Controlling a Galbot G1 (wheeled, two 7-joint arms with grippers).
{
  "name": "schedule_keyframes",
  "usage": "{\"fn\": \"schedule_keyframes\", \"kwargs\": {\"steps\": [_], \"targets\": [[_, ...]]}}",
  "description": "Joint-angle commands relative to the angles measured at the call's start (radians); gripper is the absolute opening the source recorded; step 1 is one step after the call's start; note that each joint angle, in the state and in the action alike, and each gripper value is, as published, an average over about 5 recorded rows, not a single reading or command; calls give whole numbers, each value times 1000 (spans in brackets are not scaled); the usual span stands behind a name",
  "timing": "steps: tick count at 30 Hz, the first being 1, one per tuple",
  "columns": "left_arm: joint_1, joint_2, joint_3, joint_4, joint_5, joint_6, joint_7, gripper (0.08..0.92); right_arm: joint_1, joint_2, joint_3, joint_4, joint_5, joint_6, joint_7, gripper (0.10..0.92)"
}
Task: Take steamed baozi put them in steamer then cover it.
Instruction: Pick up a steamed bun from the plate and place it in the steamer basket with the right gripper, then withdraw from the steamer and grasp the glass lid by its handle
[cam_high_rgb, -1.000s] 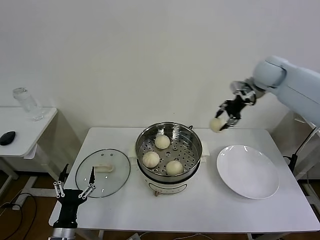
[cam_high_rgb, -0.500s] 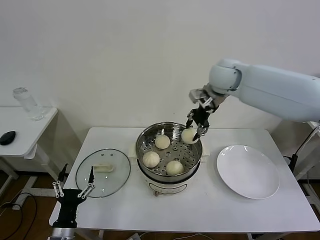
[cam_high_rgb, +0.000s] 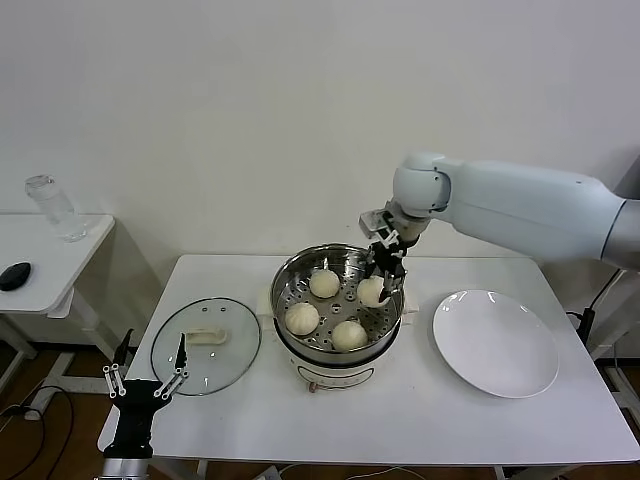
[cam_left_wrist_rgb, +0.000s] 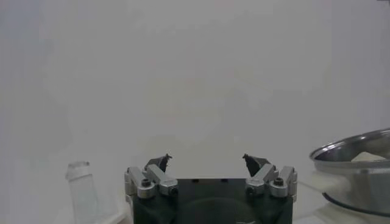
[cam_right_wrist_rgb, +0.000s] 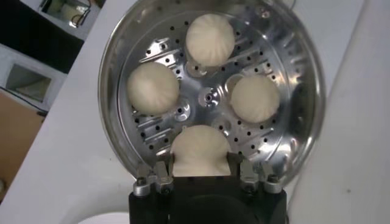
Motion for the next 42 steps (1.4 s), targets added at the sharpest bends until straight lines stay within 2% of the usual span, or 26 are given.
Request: {"fn": "schedule_keyframes", "kwargs": {"steps": [1, 12, 18, 20, 26, 30, 32, 34, 37, 39, 42], "targets": [[0, -1, 1, -4, 3, 1, -4, 823, -64, 30, -1, -26, -40, -11, 22, 631], [1, 0, 0, -1, 10, 3, -13, 823, -82, 45, 8, -55, -68, -6, 40, 666], [1, 1, 0, -1, 13, 3, -14, 823, -74, 34, 20, -41, -67, -3, 45, 781], [2, 1, 1, -1, 20, 3, -14, 823, -68, 19, 33, -23, -65, -1, 46, 811], [1, 6, -1, 5, 79, 3, -28, 823, -85, -106, 204, 107, -33, 23, 86, 822], [-16, 13, -9, 13, 165, 20, -75, 823, -194, -243, 397, 187, 46, 128, 322, 823], [-30, 17, -16, 14, 215, 35, -108, 823, -261, -298, 463, 208, 55, 217, 544, 823], [-48, 22, -26, 17, 276, 48, -135, 823, -375, -339, 563, 222, 48, 310, 835, 823], [-75, 35, -34, 25, 368, 66, -169, 823, -617, -362, 775, 230, 33, 415, 1200, 823], [-90, 44, -35, 27, 419, 87, -191, 823, -790, -353, 934, 226, 16, 475, 1316, 823], [-111, 57, -31, 29, 501, 123, -228, 823, -1048, -305, 1199, 222, -6, 551, 1405, 823]]}}
